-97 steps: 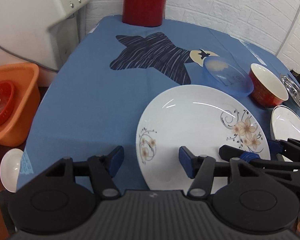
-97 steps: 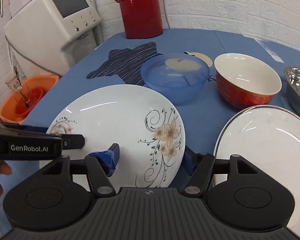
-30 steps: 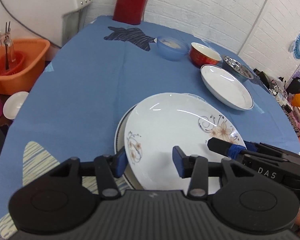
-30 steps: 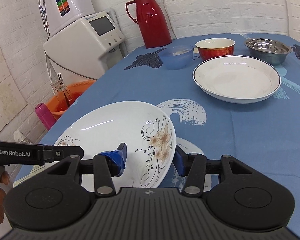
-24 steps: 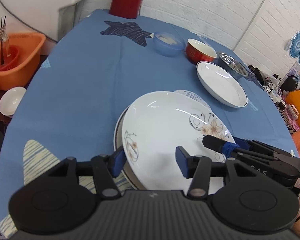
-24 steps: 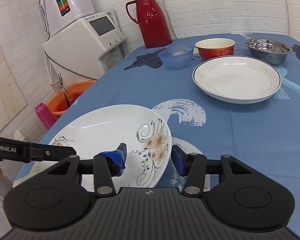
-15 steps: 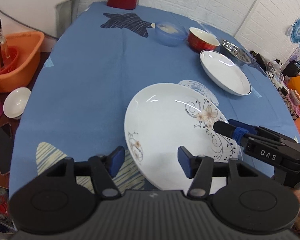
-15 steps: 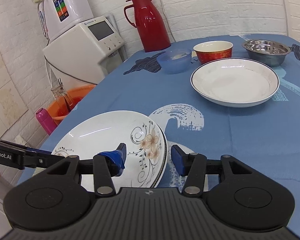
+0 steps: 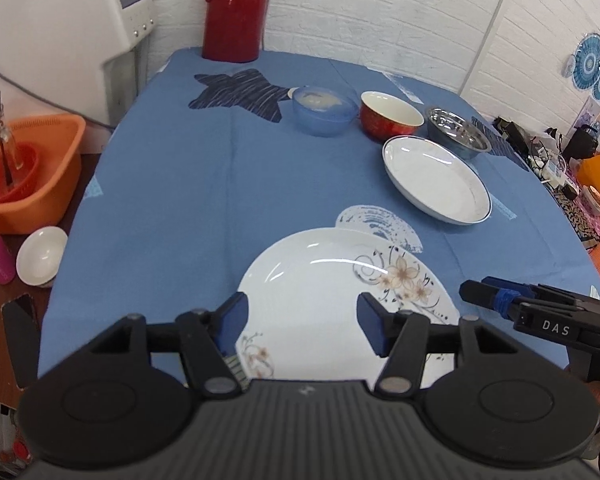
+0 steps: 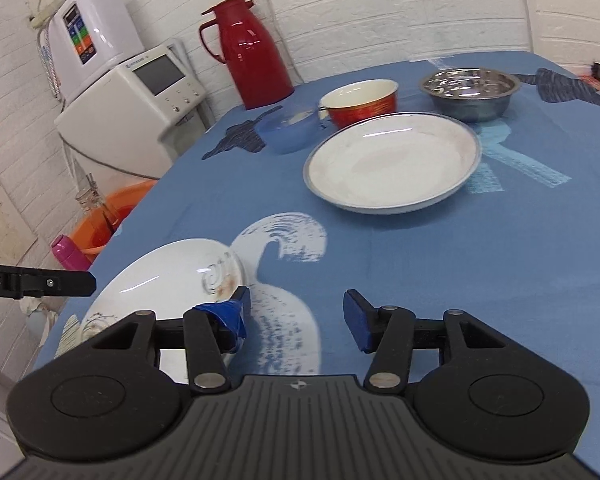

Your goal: Organize plates and bowls

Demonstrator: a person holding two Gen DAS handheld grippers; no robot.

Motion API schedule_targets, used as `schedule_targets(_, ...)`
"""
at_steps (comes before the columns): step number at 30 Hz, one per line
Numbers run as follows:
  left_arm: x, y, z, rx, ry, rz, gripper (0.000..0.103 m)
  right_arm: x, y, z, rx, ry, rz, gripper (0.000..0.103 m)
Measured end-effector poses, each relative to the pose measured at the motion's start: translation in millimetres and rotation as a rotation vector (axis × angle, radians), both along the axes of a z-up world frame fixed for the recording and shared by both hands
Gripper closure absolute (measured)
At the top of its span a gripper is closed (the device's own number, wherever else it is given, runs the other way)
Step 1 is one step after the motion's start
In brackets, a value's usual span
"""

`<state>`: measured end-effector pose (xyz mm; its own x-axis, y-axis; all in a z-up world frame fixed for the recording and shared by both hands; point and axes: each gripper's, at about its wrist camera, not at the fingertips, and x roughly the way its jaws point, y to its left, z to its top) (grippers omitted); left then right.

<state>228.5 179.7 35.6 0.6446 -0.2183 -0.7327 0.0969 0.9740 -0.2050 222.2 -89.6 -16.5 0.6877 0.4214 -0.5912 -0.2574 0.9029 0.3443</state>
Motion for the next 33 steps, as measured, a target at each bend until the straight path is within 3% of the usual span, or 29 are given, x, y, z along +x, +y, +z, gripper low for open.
schedule_targets(8, 60, -53, 10, -0.045, 0.021, -0.067, 0.041, 27, -52, 4, -0.008, 0.011, -0.12, 0.064)
schedule_targets(16, 136, -112, 5, -0.008, 0.048, -0.137, 0.04, 87, -71, 10, -0.031, -0.003, -0.159, 0.063)
schedule_targets(25, 208, -142, -28, 0.038, 0.139, -0.118, 0.04, 163, -61, -9, -0.143, 0.07, -0.123, 0.063)
schedule_targets(28, 217, -144, -37, 0.023, 0.162, -0.118, 0.04, 171, -54, -16, -0.169, 0.086, -0.082, 0.062)
schedule_targets(33, 226, -147, -48, 0.014, 0.183, -0.117, 0.04, 171, -39, -17, -0.265, 0.036, -0.029, 0.058)
